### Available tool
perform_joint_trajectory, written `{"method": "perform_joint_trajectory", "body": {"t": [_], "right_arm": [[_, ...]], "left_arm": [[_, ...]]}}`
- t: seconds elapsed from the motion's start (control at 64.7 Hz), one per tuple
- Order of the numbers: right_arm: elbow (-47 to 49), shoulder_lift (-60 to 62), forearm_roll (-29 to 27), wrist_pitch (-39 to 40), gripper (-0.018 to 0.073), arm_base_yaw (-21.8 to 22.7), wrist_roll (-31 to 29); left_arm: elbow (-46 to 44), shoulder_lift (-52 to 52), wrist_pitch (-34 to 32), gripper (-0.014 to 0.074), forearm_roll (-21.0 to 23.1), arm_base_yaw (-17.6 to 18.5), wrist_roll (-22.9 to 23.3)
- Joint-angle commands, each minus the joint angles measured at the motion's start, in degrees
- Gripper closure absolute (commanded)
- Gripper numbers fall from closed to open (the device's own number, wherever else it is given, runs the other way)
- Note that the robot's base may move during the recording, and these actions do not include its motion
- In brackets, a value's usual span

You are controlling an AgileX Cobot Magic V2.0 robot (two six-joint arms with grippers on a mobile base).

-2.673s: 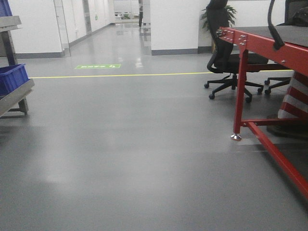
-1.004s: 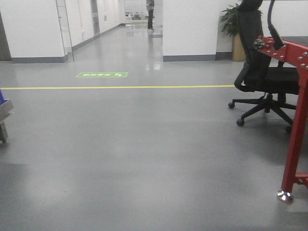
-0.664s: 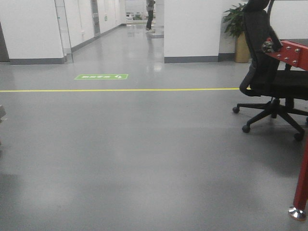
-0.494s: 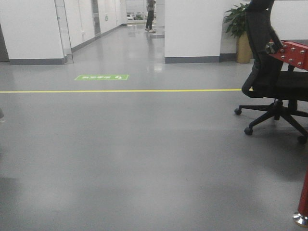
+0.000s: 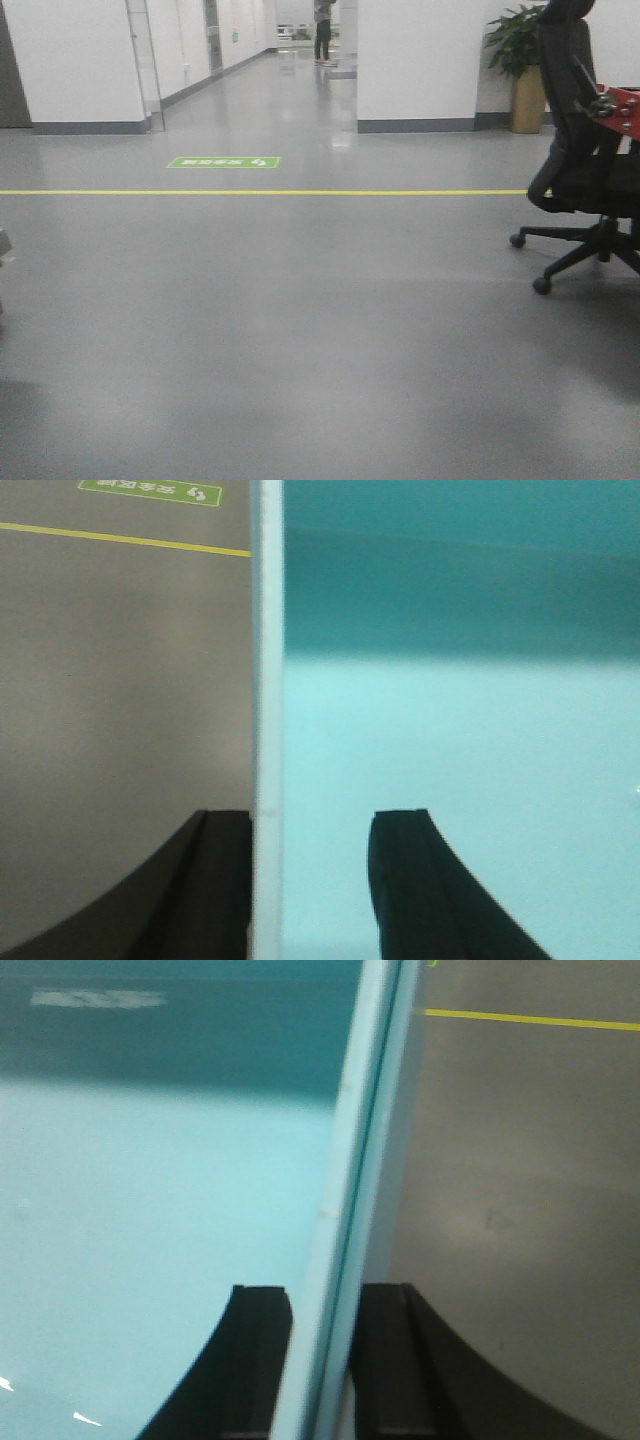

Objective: Move two blue bins to right shelf middle
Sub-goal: 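Drive the base across the floor holding the bin in both grippers, then turn the base toward the shelf rack with the red snack bag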

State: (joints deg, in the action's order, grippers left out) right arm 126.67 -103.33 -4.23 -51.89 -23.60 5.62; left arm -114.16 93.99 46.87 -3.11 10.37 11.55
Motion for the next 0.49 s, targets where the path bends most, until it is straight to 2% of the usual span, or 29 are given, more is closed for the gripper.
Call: {"method": "perform_joint_trajectory", "body": {"t": [0.0,0.479], "right_arm": [[0.82,0.54,1.0,6.09,0.0713,0.26,0.65],[0.82,0.54,1.0,6.09,0.0713,0.26,0.65]], "left_arm": [[-1.04,-1.54,-3.38,0.0707,2.5,0.64,-2.17],[-1.04,-1.54,-3.38,0.0707,2.5,0.64,-2.17]]}}
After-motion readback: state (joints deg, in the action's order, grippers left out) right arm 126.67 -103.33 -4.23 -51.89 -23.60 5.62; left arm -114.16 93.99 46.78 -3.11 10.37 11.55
